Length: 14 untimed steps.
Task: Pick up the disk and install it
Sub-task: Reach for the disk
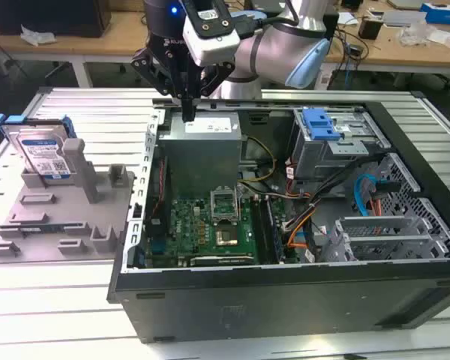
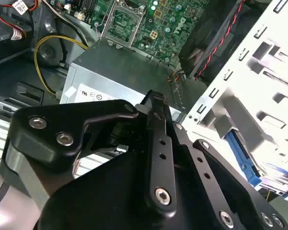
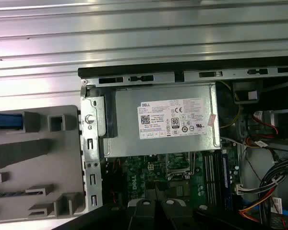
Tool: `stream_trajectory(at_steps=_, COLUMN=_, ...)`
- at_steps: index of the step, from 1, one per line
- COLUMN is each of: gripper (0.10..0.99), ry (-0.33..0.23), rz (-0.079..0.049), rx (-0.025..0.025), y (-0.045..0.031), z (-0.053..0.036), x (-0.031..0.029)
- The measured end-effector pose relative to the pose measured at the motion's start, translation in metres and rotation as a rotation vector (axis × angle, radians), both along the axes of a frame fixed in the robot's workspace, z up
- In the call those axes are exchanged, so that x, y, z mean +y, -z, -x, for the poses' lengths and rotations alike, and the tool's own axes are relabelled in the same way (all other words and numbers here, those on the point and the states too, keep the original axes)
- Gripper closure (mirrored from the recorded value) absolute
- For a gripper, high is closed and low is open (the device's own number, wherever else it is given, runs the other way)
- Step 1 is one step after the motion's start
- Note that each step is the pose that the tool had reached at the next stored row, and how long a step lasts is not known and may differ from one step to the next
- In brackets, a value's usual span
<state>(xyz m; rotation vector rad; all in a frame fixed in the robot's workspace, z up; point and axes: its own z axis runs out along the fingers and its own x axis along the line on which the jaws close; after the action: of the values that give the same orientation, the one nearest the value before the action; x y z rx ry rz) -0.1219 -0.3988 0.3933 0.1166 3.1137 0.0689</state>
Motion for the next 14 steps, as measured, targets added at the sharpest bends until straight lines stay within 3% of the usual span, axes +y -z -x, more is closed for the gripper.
stream_trajectory(at_steps=12, gripper=0.98, ry=0.0, rz=0.0, rx=-0.0001, y=0.0002, z=0.0007, x=0.0)
stream_trajectory(at_steps=14, gripper=0.98, ry=0.001, rz=0.0, rx=0.0, y=0.0007, z=0.01, x=0.0022)
